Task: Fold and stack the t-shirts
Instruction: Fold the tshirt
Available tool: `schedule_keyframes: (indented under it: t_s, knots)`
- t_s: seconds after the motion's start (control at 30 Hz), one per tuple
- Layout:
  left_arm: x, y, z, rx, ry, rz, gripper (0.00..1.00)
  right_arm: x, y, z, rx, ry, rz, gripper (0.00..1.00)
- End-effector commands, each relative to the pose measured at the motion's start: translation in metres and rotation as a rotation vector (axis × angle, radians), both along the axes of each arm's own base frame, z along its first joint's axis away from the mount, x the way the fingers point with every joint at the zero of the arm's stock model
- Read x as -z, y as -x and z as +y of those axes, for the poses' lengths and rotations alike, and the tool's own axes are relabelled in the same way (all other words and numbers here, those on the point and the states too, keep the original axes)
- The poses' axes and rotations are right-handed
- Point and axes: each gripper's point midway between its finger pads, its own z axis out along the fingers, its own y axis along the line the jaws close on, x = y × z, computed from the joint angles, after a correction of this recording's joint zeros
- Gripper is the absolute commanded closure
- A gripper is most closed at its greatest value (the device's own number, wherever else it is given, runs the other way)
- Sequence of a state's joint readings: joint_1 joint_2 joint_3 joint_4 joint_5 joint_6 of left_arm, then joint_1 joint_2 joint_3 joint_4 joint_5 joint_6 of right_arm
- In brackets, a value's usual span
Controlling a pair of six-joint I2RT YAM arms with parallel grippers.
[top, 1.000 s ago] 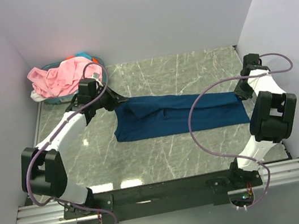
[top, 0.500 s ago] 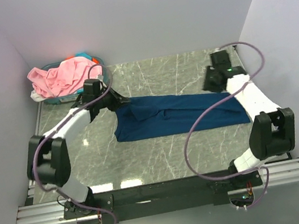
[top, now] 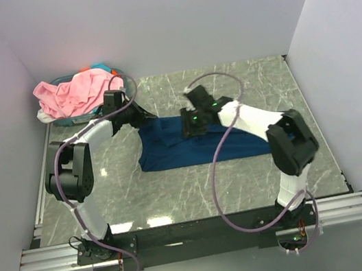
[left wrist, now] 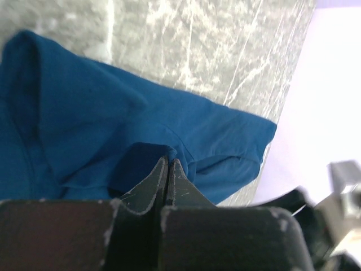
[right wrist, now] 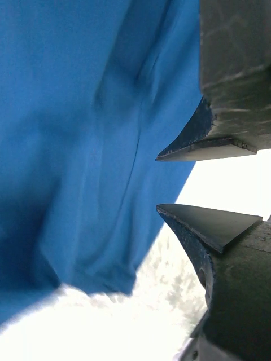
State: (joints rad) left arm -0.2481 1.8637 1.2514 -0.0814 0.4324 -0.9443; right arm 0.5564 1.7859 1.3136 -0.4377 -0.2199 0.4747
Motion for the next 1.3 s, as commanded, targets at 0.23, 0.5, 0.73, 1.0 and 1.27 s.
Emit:
schedule_keyframes:
  t_s: [0.23,0.5,0.73,1.0,1.27]
  knots:
    - [0.013,-0.011,0.010,0.027,-0.016,-0.021,1.00,0.003,-0.014,0.070,-0.093,-0.012,-0.090,0.57]
    - [0.012,-0.015,0.011,0.027,-0.020,-0.030,1.00,0.028,-0.021,0.085,-0.106,0.058,-0.095,0.56]
    - [0.015,-0.012,0.011,0.038,-0.024,-0.024,1.00,0.041,-0.025,0.090,-0.110,0.095,-0.088,0.55]
    - [0.012,-0.012,0.011,0.041,-0.021,-0.034,1.00,0.056,-0.023,0.086,-0.108,0.171,-0.072,0.55]
    - [0.010,-0.009,0.012,0.029,-0.015,-0.041,1.00,0.063,-0.014,0.069,-0.086,0.245,-0.075,0.62]
